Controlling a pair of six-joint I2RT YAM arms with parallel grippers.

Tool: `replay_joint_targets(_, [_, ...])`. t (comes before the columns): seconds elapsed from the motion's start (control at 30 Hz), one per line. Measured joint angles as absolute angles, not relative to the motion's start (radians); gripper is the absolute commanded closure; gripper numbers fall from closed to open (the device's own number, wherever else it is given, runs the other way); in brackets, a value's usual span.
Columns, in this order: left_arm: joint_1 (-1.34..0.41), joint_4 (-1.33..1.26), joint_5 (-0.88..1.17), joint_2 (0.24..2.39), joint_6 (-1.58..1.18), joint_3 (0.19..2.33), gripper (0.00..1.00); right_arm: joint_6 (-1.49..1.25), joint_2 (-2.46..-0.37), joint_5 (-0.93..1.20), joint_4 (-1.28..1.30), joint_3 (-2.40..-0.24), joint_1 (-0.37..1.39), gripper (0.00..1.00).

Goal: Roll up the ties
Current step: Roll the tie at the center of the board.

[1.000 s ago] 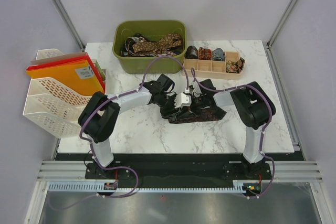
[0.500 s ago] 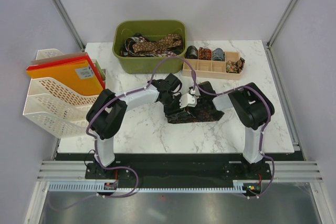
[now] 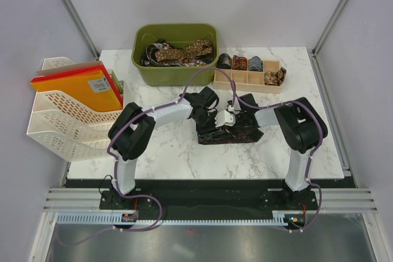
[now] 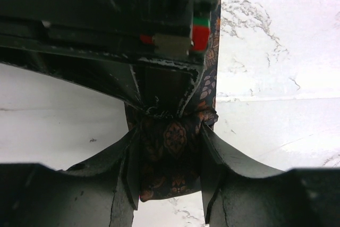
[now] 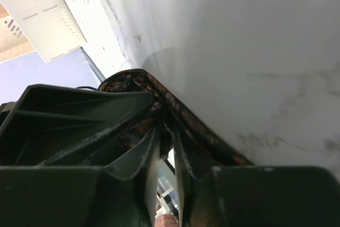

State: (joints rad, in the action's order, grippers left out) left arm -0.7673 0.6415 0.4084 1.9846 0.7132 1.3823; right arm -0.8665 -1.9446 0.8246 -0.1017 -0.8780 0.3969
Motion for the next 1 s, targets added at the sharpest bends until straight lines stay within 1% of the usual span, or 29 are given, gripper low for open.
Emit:
replay_joint_targets(0.1, [-0.769,0.645,0.408,1.996,0.713,1.393,0.59,-0.851,-1.935,0.833,-0.08,-0.877,0.379,0.67])
replay_joint_targets(0.13, [-0.77,0.645,0.407,1.996,0.714,1.394,0.59,-0.848,-1.933,0.834,-0.076,-0.876,0.374,0.63])
replay_joint_targets(0.23, [-0.771,0.648,0.403,1.997,0.714,1.394,0.59,-0.832,-1.922,0.841,-0.067,-0.876,0.366,0.54])
replay_joint_targets(0.27, [-0.771,0.648,0.403,1.998,0.714,1.396,0.59,-0.828,-1.917,0.842,-0.066,-0.876,0.363,0.53])
replay_joint_targets(0.6, [-0.772,0.656,0.403,2.002,0.722,1.401,0.57,-0.888,-1.901,0.844,-0.179,-0.828,0.369,0.53])
replay_joint_targets(0.87, [-0.772,0.664,0.402,2.002,0.727,1.401,0.57,-0.929,-1.897,0.838,-0.243,-0.804,0.385,0.56])
replay_joint_targets(0.9, [-0.772,0.664,0.402,2.002,0.727,1.401,0.57,-0.931,-1.897,0.838,-0.249,-0.801,0.385,0.57])
replay_joint_targets(0.97, [-0.772,0.665,0.402,2.002,0.728,1.401,0.57,-0.931,-1.897,0.837,-0.255,-0.8,0.387,0.62])
replay_joint_targets(1.0, [-0.772,0.665,0.402,2.002,0.728,1.401,0.57,-0.928,-1.897,0.837,-0.255,-0.801,0.389,0.67])
